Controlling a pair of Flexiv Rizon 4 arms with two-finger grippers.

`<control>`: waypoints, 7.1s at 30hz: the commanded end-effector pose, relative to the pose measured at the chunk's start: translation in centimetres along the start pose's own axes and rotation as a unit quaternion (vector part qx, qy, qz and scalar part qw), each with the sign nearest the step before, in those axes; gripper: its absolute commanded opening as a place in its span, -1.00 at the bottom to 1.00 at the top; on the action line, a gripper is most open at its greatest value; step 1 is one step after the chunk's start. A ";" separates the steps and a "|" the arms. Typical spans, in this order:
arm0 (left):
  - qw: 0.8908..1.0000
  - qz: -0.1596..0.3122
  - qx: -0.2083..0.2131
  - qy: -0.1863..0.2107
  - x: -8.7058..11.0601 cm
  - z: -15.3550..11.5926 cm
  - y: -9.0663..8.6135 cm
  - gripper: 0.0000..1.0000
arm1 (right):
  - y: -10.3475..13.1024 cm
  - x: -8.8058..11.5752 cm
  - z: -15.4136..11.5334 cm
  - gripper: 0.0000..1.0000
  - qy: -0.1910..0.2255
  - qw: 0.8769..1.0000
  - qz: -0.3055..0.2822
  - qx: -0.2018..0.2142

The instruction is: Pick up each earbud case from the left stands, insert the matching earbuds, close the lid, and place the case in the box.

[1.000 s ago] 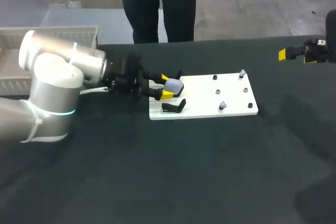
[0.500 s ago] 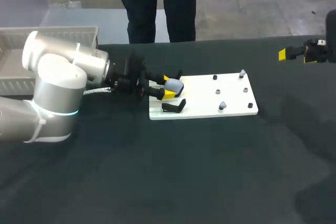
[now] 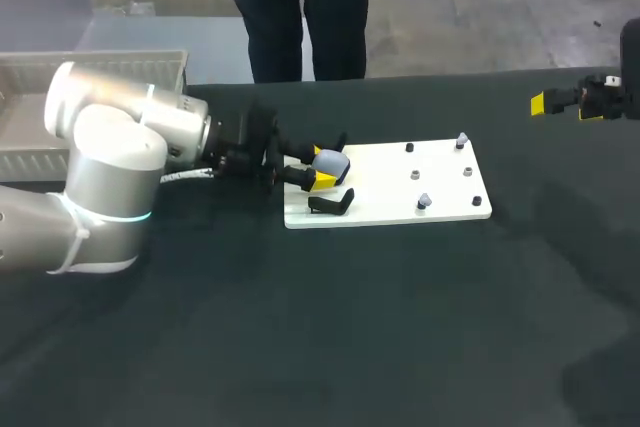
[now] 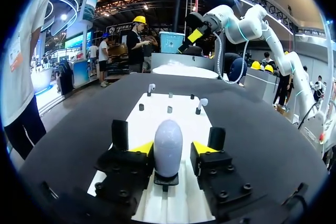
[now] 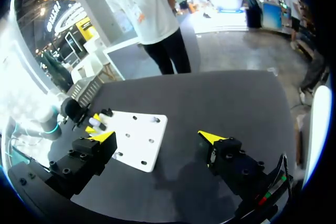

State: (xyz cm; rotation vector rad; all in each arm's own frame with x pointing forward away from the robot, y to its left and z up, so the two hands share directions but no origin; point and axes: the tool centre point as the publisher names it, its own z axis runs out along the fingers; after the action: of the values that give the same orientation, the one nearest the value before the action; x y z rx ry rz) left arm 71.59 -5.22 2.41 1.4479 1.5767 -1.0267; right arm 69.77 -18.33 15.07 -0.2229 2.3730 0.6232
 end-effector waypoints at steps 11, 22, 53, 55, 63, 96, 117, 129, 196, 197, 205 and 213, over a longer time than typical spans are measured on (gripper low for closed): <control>1.000 -0.004 0.002 0.000 0.2 0.0 0.3 -1.00 | -0.1 0.0 0.1 1.00 0.000 1.000 -0.001 -0.002; 1.000 0.000 -0.001 0.006 0.3 -0.3 0.7 -1.00 | -0.1 0.0 0.1 1.00 0.000 1.000 -0.001 -0.002; 0.992 0.012 -0.098 -0.082 -8.8 -0.5 2.7 -1.00 | 5.1 0.0 2.5 1.00 0.004 0.998 -0.047 -0.034; 0.991 0.019 -0.097 -0.087 -9.5 0.2 2.7 -1.00 | 6.4 0.2 3.2 1.00 0.016 0.997 -0.060 -0.041; 0.992 0.042 -0.073 -0.100 -11.7 2.4 2.0 -1.00 | 10.0 0.7 5.6 1.00 0.046 0.991 -0.091 -0.083; 0.988 0.075 -0.043 -0.126 -13.5 4.2 -1.6 -1.00 | 13.2 -1.6 10.0 1.00 0.069 0.985 -0.112 -0.114; 0.984 0.056 -0.047 -0.162 -12.4 0.1 -2.0 -1.00 | 8.3 -1.1 6.8 1.00 0.107 0.981 -0.146 0.074; 0.984 0.055 -0.051 -0.162 -12.1 -1.4 -1.1 -1.00 | 5.1 -0.4 8.6 1.00 0.184 0.958 -0.148 0.162; 0.983 0.061 -0.017 -0.171 -12.4 -1.7 -2.0 -1.00 | 0.5 1.8 15.7 0.22 0.323 0.889 -0.127 0.298; 0.983 0.061 -0.017 -0.171 -12.4 -1.7 -2.0 -1.00 | 0.5 1.8 15.7 0.22 0.323 0.889 -0.127 0.298; 0.983 0.061 -0.017 -0.171 -12.4 -1.7 -2.0 -1.00 | 0.3 1.7 16.2 -0.07 0.325 0.890 -0.123 0.294; 0.983 0.061 -0.017 -0.171 -12.4 -1.7 -2.0 -1.00 | 0.5 1.7 16.3 -0.11 0.326 0.891 -0.123 0.291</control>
State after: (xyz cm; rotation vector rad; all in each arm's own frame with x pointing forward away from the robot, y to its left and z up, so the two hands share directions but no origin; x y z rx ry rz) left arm 70.56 -8.60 14.57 1.2497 1.2396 -1.1038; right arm 77.36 -10.00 3.32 -0.5122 2.9626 -0.3656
